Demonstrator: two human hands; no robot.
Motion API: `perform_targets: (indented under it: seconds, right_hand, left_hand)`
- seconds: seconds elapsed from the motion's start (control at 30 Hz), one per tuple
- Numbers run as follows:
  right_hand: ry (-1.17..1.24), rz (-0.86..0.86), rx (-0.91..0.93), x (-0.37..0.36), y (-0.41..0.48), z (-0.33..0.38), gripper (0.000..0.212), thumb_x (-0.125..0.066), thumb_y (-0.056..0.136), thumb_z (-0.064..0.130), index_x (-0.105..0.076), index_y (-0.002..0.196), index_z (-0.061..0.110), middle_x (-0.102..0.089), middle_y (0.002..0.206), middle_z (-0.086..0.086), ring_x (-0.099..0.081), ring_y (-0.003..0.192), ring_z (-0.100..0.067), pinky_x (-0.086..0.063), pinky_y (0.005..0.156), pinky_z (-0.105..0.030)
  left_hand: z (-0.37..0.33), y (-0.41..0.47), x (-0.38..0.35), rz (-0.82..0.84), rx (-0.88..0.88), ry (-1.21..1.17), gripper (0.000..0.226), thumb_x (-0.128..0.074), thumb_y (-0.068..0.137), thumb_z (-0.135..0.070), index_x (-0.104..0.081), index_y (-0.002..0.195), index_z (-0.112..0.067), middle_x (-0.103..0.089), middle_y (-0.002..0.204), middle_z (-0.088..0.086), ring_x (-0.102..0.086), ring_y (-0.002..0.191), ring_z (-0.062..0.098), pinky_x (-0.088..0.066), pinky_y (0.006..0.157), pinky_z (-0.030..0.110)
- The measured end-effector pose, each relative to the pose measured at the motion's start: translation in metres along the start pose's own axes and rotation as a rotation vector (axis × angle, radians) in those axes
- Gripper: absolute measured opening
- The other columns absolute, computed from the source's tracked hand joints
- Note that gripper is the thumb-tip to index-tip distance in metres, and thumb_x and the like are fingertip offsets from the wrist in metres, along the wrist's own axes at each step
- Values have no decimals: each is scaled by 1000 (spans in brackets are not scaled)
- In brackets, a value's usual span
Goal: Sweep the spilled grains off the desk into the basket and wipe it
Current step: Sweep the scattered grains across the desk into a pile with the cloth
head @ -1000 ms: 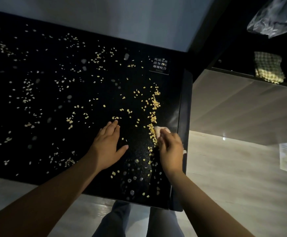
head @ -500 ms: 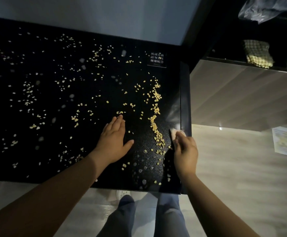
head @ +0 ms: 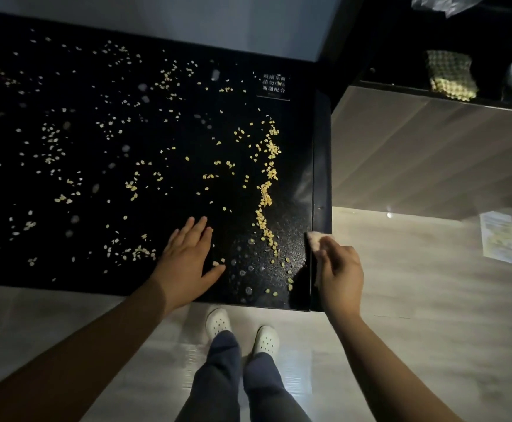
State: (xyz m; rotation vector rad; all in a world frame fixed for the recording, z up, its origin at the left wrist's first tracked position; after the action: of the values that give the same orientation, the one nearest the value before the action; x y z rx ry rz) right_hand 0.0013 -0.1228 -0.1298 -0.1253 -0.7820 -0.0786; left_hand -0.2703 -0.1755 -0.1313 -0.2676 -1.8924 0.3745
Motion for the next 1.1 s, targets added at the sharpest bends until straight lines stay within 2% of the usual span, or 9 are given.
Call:
perform_targets:
  seconds: [0.17, 0.3, 0.37, 0.5, 0.67, 0.77, 0.9, 1.0, 1.1]
  right_hand:
    - [-29, 8, 18, -43, -20, 10, 36, -56, 91, 2, -61, 126, 10, -53, 99, -4, -48, 90, -14, -32, 82, -14]
    - [139, 113, 54, -49, -22, 31, 29, -54, 95, 8, -64, 121, 14, -55, 99, -2, -51, 85, 3, -33, 74, -3]
    - [186, 76, 64, -33, -20, 32, 27, -54, 96, 11, -65, 120, 13, -56, 98, -2, -50, 86, 8, -33, 75, 1]
    - [115, -29, 95, 6, -13, 13, 26, -55, 95, 8, -65, 119, 10, -55, 95, -4, -50, 81, -9, -33, 70, 0]
    - [7, 33, 54, -10, -36, -20, 27, -56, 92, 4, -64, 118, 6, -50, 90, -6, -54, 83, -26, -29, 69, -15]
    - [11, 10, 35, -33, -61, -16, 36, -56, 92, 4, -60, 127, 9, -54, 96, -9, -53, 86, -24, -38, 77, -24]
    - [111, 12, 17, -62, -80, 17, 40, -54, 94, 5, -56, 132, 12, -50, 97, -2, -49, 88, -15, -42, 83, -25]
    - [217, 19, -22, -70, -83, 38, 33, -55, 94, 7, -60, 127, 10, -52, 96, -2, -49, 84, 1, -45, 81, -20]
    - [232, -142, -39, -49, -75, 46, 27, -56, 94, 7, -65, 120, 7, -57, 93, -6, -49, 81, 5, -36, 73, -2]
  left_hand:
    - [3, -2, -8, 19, 29, 53, 82, -40, 91, -57, -5, 152, -15, 15, 159, -1, 17, 144, 15, 7, 118, 35]
    - [1, -1, -5, 6, 40, 57, 78, -40, 93, -54, -8, 152, -16, 12, 159, -2, 12, 145, 14, 7, 119, 38]
    - [0, -2, -5, 1, 43, 73, 77, -41, 93, -54, -9, 152, -15, 10, 159, -1, 10, 146, 16, 7, 119, 40]
    - [-1, -1, -4, -15, 44, 112, 77, -40, 92, -56, -13, 151, -14, 4, 160, 0, 5, 147, 18, 3, 119, 42]
    - [-2, 0, -5, -15, 48, 108, 77, -39, 92, -56, -14, 151, -13, 4, 160, 0, 5, 147, 18, 2, 119, 40]
    - [1, 1, -1, 4, 23, 125, 76, -39, 93, -56, -14, 151, -14, 3, 160, 1, 3, 147, 18, 2, 119, 41]
    - [9, 1, 3, 7, -43, 123, 74, -41, 92, -55, -18, 151, -17, 0, 160, 0, 0, 147, 17, 1, 119, 41]
    - [18, 2, 5, 18, -98, 133, 74, -42, 92, -56, -17, 151, -19, -1, 160, -2, -1, 147, 17, 1, 119, 41]
    - [23, 5, 10, 35, -159, 147, 75, -43, 90, -58, -20, 151, -21, -6, 159, -2, -7, 146, 19, 0, 119, 42]
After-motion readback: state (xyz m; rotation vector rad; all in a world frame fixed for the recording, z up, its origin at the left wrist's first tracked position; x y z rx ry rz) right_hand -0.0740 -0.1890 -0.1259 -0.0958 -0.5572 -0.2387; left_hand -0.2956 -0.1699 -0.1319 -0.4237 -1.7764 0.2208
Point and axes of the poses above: each hand's wrist, its own y-axis towards the middle knuckle, its own x-axis out of the back of the hand, z = x × y, the point moved 4 cm from there along y, towards the middle knuckle
